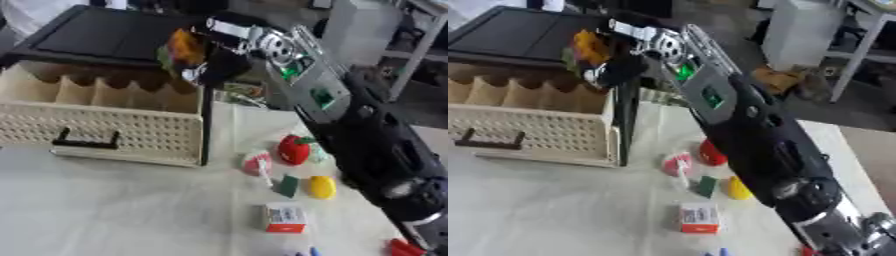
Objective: Pick up objects from table and place into drawer.
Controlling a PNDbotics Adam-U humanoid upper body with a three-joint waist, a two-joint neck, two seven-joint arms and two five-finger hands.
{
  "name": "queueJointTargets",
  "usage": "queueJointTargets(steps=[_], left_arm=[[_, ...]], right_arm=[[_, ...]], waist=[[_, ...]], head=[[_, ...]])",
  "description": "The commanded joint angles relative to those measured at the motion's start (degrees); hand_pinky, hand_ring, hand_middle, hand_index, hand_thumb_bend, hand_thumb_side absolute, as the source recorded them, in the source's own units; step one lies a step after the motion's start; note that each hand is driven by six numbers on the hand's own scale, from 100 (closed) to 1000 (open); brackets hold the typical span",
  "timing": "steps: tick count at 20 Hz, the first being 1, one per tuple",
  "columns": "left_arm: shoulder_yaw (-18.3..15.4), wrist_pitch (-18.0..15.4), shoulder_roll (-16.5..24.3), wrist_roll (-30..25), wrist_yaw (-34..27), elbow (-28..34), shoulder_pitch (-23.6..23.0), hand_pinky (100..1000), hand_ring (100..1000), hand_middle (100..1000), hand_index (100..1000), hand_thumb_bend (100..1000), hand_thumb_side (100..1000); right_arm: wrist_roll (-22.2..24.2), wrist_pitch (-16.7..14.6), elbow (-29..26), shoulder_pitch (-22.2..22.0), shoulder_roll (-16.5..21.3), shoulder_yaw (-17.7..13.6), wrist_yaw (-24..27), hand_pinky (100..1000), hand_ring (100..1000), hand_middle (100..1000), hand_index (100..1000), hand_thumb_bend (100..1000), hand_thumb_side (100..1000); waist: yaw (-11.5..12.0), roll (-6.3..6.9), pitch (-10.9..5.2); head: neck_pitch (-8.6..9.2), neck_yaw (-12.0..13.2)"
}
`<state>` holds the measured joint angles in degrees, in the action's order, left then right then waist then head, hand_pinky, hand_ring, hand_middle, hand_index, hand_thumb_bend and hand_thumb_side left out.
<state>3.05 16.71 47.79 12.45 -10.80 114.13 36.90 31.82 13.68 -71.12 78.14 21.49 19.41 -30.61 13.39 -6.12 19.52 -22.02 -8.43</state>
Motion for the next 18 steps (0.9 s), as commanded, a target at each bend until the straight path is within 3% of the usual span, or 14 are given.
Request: queueJointTargets(steps=[1,8,13,18], left_arm=[[-0.5,0.2,0.8,0.0,0.0,0.5,0.7,100,100,100,756,100,259],[-0.6,0.2,0.8,0.1,0.0,0.5,0.7,100,100,100,754,100,261],[-0.6,0.1,0.9,0.1,0.0,0.5,0.6,100,100,100,754,100,261],[-0.6,0.2,0.9,0.1,0.0,0.5,0.5,100,100,100,754,100,261]], right_arm=[[0.0,0.5,-1.2,1.5,0.7,-0.6,0.5,683,691,712,856,182,452],[0.0,0.5,-1.4,1.5,0.9,-0.6,-0.1,753,775,808,944,370,486],[0.4,0.8,-5.3,-0.3,4.6,-0.3,2.5,749,768,801,936,362,478],[0.3,1.9,-7.1,-0.8,5.8,-0.3,3.6,743,763,795,931,336,470]], waist=[[0.0,0.49,-1.08],[0.0,0.30,-1.17],[-0.1,0.07,-1.29],[-0.3,0.02,-1.39]], head=[[0.39,-0.1],[0.37,-0.1],[0.35,0.2],[0.39,0.3]])
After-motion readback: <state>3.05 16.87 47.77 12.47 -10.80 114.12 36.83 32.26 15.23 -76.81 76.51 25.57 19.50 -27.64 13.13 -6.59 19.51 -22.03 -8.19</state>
